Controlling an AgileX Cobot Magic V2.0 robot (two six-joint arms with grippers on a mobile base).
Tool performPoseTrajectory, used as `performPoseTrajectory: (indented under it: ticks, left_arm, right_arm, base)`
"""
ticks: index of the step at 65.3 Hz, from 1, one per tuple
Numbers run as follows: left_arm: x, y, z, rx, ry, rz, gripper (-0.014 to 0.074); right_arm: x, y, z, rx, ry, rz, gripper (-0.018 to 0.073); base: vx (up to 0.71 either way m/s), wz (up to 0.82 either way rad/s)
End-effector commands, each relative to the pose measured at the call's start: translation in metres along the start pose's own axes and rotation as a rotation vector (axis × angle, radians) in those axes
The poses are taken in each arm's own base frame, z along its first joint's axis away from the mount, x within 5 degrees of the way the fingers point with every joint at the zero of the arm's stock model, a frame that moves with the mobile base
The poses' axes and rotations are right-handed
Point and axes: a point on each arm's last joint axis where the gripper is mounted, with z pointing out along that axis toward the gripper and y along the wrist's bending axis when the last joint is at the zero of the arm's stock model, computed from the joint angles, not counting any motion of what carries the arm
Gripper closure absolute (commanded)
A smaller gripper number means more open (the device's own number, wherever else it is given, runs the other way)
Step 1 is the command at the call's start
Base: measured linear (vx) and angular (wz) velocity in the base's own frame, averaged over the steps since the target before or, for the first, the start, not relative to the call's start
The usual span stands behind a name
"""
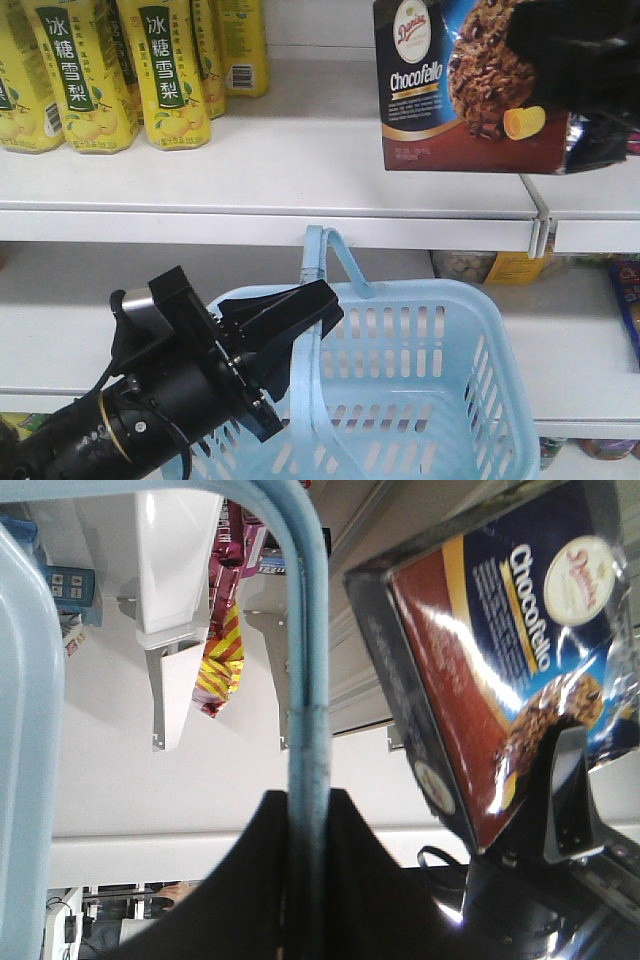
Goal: Left arm holds basket, right arm returns cookies
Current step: 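Lift the cookie box out of the basket with the right gripper, then lower the box onto the upper shelf beside the yellow bottles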
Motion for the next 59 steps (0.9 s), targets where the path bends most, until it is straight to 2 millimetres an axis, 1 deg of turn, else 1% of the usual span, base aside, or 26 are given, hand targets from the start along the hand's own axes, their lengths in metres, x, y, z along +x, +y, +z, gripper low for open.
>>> performPoseTrajectory:
  ticks: [1, 9, 12, 27, 35, 51, 59]
  left_arm:
    - [0.001, -0.039, -0.001, 0.322, 0.009, -0.009, 0.0596]
    - [0.001, -0.039, -0.001, 0.322, 0.009, -0.009, 0.0596]
    - [0.001, -0.039, -0.001, 0.322, 0.009, -0.009, 0.0596]
    - [0.001, -0.039, -0.001, 0.322, 0.009, -0.009, 0.0596]
    - [0.001, -0.039, -0.001, 0.322, 0.009, -0.009, 0.0596]
    - [0.001, -0.039, -0.001, 0.322, 0.009, -0.009, 0.0596]
    - [0.001, -0.039, -0.001, 0.322, 0.009, -0.009, 0.0596]
  right_arm:
    - [-0.019, 0.007, 0.003, -0.055, -0.146, -0.069, 0.0565]
    - [-0.016, 0.012, 0.017, -0.074, -0.145, -0.093, 0.0565]
    - [-0.015, 0.011, 0.021, -0.068, -0.144, -0.102, 0.0564]
    - [-0.016, -0.015, 0.041, 0.010, -0.161, -0.030, 0.0564]
    - [-0.016, -0.023, 0.049, 0.020, -0.184, -0.064, 0.0564]
    - [-0.013, -0.021, 0.070, -0.012, -0.230, -0.235, 0.0564]
    - [-0.011, -0.021, 0.081, -0.010, -0.255, -0.248, 0.0564]
  base:
    - [0.00, 0.00]
    - [0.00, 0.00]
    - [0.00, 0.00]
    - [0.00, 0.00]
    - [0.00, 0.00]
    - [0.00, 0.00]
    - [0.00, 0.00]
